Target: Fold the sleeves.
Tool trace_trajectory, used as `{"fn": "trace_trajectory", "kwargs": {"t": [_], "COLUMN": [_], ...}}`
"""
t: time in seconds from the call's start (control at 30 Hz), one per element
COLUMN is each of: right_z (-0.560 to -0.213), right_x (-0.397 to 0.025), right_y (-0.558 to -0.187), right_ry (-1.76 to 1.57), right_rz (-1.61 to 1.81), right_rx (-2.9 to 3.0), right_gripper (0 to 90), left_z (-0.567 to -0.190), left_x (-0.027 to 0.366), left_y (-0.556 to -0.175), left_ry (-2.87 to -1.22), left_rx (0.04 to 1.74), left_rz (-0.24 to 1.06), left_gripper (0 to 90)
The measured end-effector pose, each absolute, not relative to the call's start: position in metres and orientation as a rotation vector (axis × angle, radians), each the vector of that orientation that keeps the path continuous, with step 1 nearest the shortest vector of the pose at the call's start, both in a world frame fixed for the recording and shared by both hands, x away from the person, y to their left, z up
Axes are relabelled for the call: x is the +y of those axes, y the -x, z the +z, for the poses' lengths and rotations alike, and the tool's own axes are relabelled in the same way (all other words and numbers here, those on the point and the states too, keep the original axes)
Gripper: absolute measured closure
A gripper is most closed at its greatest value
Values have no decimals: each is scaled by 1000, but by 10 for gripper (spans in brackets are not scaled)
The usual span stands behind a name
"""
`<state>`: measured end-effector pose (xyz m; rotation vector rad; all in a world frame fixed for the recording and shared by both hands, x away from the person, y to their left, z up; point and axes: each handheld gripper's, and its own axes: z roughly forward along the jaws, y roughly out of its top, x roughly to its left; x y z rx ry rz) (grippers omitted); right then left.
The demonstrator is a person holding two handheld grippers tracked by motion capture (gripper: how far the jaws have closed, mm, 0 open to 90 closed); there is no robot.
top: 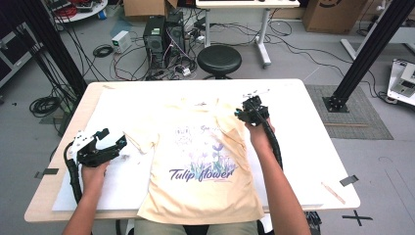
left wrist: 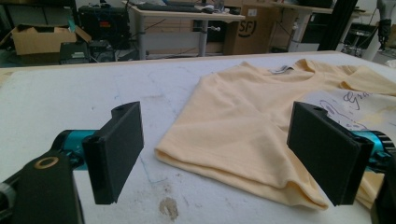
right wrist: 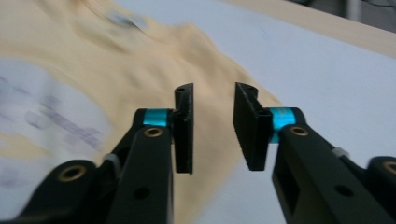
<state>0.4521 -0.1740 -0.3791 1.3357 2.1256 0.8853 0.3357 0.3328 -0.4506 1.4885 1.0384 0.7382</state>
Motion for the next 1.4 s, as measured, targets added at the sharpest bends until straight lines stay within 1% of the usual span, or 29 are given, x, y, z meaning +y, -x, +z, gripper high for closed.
{"fn": "trace_trajectory", "kwargs": {"t": [0.03, 0.1, 0.13, 0.17, 0.2, 0.23, 0.4, 0.53, 0.6, 0.63, 0.67, 0.7, 0.73, 0.77, 0.8, 0.83, 0.93, 0.97, 1.07, 1.1, 1.17, 1.23, 1.4], "right_z": [-387, -391, -401, -410, -410, -420, -424, -424, -418, -416, -413, -411, -411, -408, -407, -407, -409, -410, -410, -410, -410, -412, -416], "right_x": [-183, -185, -187, -184, -184, -177, -163, -157, -163, -168, -173, -178, -178, -189, -194, -199, -215, -221, -232, -243, -249, -261, -270], "right_y": [-451, -450, -447, -441, -441, -431, -417, -415, -412, -411, -409, -407, -407, -403, -401, -398, -392, -389, -383, -377, -375, -370, -365], "right_ry": [-1328, -1325, -1297, -1272, -1272, -1221, -1148, -1106, -1130, -1142, -1160, -1163, -1163, -1161, -1167, -1171, -1184, -1187, -1167, -1169, -1174, -1187, -1219], "right_rz": [782, 756, 706, 698, 698, 733, 877, 899, 976, 1011, 1044, 1065, 1065, 1100, 1109, 1116, 1131, 1126, 1112, 1103, 1105, 1118, 1143], "right_rx": [2150, 2174, 2259, 2342, 2342, 2430, 2516, 2551, 2496, 2452, 2401, 2356, 2356, 2279, 2244, 2210, 2160, 2156, 2150, 2130, 2124, 2092, 2065], "right_gripper": [781, 790, 807, 807, 807, 807, 805, 783, 674, 600, 507, 440, 440, 356, 315, 279, 213, 213, 213, 212, 212, 213, 213], "left_z": [-451, -451, -451, -451, -451, -451, -450, -450, -450, -450, -450, -450, -450, -449, -449, -446, -442, -436, -431, -429, -426, -423, -420], "left_x": [332, 332, 332, 332, 332, 332, 332, 332, 332, 331, 331, 331, 331, 330, 330, 328, 326, 323, 321, 320, 318, 317, 311], "left_y": [-336, -336, -336, -336, -336, -336, -337, -337, -337, -337, -337, -337, -337, -338, -338, -340, -341, -345, -349, -351, -360, -370, -385], "left_ry": [-1483, -1487, -1486, -1487, -1484, -1486, -1486, -1486, -1489, -1488, -1488, -1501, -1501, -1504, -1504, -1501, -1498, -1498, -1503, -1514, -1535, -1553, -1604], "left_rx": [1041, 1041, 1042, 1042, 1043, 1048, 1051, 1054, 1053, 1056, 1056, 1057, 1057, 1076, 1076, 1095, 1102, 1131, 1130, 1136, 1186, 1217, 1245], "left_rz": [741, 744, 743, 742, 742, 739, 741, 737, 740, 741, 741, 735, 735, 705, 705, 688, 658, 620, 598, 587, 558, 547, 566], "left_gripper": [186, 187, 192, 192, 192, 192, 195, 196, 196, 196, 196, 196, 196, 196, 196, 196, 196, 196, 195, 195, 195, 195, 195]}}
